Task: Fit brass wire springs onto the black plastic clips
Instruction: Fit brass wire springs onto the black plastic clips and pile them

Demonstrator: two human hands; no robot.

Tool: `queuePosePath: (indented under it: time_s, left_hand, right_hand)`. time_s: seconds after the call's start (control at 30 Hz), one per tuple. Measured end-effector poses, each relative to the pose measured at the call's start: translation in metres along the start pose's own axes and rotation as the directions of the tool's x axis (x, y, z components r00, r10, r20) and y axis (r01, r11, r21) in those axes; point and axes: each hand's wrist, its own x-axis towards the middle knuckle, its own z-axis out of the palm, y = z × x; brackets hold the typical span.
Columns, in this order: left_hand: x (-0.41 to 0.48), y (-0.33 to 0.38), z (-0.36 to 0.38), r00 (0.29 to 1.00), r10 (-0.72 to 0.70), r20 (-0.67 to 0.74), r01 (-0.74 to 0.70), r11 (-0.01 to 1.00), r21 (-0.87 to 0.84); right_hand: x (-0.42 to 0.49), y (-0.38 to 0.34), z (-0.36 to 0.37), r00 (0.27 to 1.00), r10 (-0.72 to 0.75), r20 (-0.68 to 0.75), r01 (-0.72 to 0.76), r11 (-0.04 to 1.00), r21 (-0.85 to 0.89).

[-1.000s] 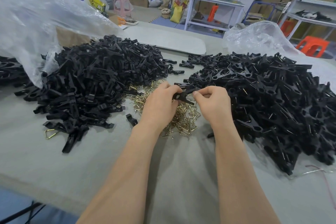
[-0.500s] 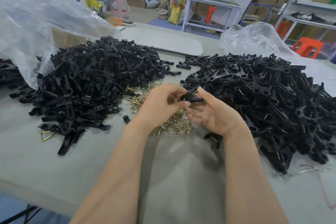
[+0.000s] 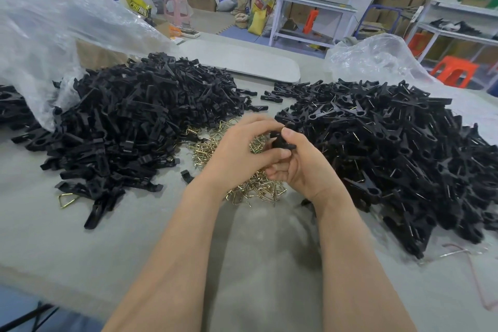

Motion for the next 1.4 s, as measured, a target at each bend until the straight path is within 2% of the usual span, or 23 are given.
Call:
queuePosePath:
  time_s: [0.37,0.43,0.5,0.57,0.63,0.67,0.7,0.73,0.8,0.83,0.87,0.9,0.93,0.97,1.03,1.07,1.13,1.17,1.2,1.23,1.27,1.33,1.4]
  left_hand:
    - [0.0,-0.006,-0.001,0.994,-0.091,0.061,0.1,0.98,-0.171]
    - [0.001,-0.006,-0.003,0.993,-0.097,0.066,0.108,0.974,-0.197]
    - [0.001,-0.008,-0.003,0.99,-0.131,0.052,0.136,0.984,-0.115]
    - [0.0,-0.011,-0.003,0.987,-0.144,0.072,0.141,0.989,0.046]
    - [-0.001,-0.01,0.001,0.978,-0.152,0.143,0.134,0.983,0.126]
    - [-0.001,-0.009,0.002,0.974,-0.167,0.154,0.149,0.981,0.122]
    - [0.0,-0.008,0.001,0.975,-0.183,0.123,0.173,0.981,0.092]
    - [0.002,-0.006,-0.001,0.98,-0.197,0.038,0.196,0.98,0.034]
    - [0.005,-0.002,-0.008,0.936,-0.233,-0.265,0.201,0.969,-0.142]
    - [0.005,0.0,-0.012,0.867,-0.264,-0.422,0.174,0.955,-0.239]
    - [0.006,0.002,-0.015,0.782,-0.289,-0.552,0.121,0.94,-0.32]
    - [0.005,0.004,-0.019,0.699,-0.299,-0.65,0.055,0.928,-0.368]
    - [0.005,0.006,-0.022,0.632,-0.292,-0.718,-0.007,0.924,-0.382]
    - [0.005,0.008,-0.025,0.586,-0.27,-0.764,-0.061,0.925,-0.374]
    - [0.005,0.012,-0.031,0.535,-0.213,-0.818,-0.148,0.929,-0.339]
    - [0.005,0.013,-0.033,0.517,-0.196,-0.833,-0.168,0.931,-0.323]
    - [0.005,0.012,-0.035,0.494,-0.197,-0.847,-0.164,0.935,-0.313]
    - [0.005,0.01,-0.036,0.487,-0.213,-0.847,-0.152,0.934,-0.323]
    - [0.005,0.008,-0.035,0.481,-0.232,-0.845,-0.138,0.932,-0.335]
    - [0.004,0.006,-0.035,0.476,-0.249,-0.843,-0.124,0.931,-0.345]
    - [0.005,0.004,-0.034,0.476,-0.262,-0.839,-0.113,0.928,-0.354]
    - [0.006,0.001,-0.033,0.497,-0.272,-0.824,-0.071,0.934,-0.351]
    - [0.007,-0.003,-0.028,0.6,-0.315,-0.736,0.057,0.934,-0.353]
  right_hand:
    - [0.004,0.006,0.003,0.999,-0.041,0.035,0.039,0.997,0.062]
    - [0.002,0.003,0.002,0.998,-0.008,0.056,0.007,1.0,0.016]
    - [-0.004,-0.004,-0.002,0.998,0.06,0.015,-0.059,0.997,-0.053]
    - [-0.008,-0.01,-0.006,0.996,0.054,-0.071,-0.068,0.975,-0.213]
    - [-0.009,-0.013,-0.006,0.989,-0.034,-0.143,-0.024,0.923,-0.385]
    - [-0.008,-0.014,-0.005,0.967,-0.123,-0.223,0.027,0.921,-0.39]
    - [-0.007,-0.018,-0.005,0.912,-0.22,-0.345,0.108,0.943,-0.315]
    - [-0.007,-0.024,-0.008,0.838,-0.266,-0.477,0.239,0.964,-0.118]
    - [-0.012,-0.039,-0.012,0.762,-0.258,-0.594,0.514,0.8,0.311]
    - [-0.013,-0.044,-0.011,0.774,-0.244,-0.585,0.529,0.757,0.384]
    - [-0.012,-0.047,-0.005,0.802,-0.232,-0.55,0.465,0.821,0.332]
    - [-0.01,-0.044,0.006,0.83,-0.234,-0.506,0.351,0.925,0.148]
    - [-0.006,-0.037,0.021,0.857,-0.264,-0.443,0.233,0.964,-0.125]
    - [-0.002,-0.027,0.037,0.888,-0.319,-0.331,0.168,0.896,-0.412]
    - [0.004,-0.002,0.068,0.945,-0.327,0.018,0.205,0.548,-0.811]
    - [0.008,0.011,0.078,0.957,-0.248,0.15,0.233,0.346,-0.909]
    - [0.014,0.031,0.094,0.956,-0.113,0.269,0.27,-0.01,-0.963]
    - [0.015,0.037,0.1,0.953,-0.094,0.288,0.276,-0.125,-0.953]
    - [0.015,0.039,0.103,0.944,-0.115,0.31,0.289,-0.17,-0.942]
    - [0.014,0.038,0.104,0.931,-0.162,0.327,0.309,-0.126,-0.943]
    - [0.014,0.037,0.102,0.925,-0.239,0.295,0.312,0.037,-0.949]
    - [0.013,0.027,0.093,0.936,-0.343,0.082,0.246,0.468,-0.849]
    - [0.014,0.012,0.077,0.886,-0.44,-0.147,0.201,0.649,-0.733]
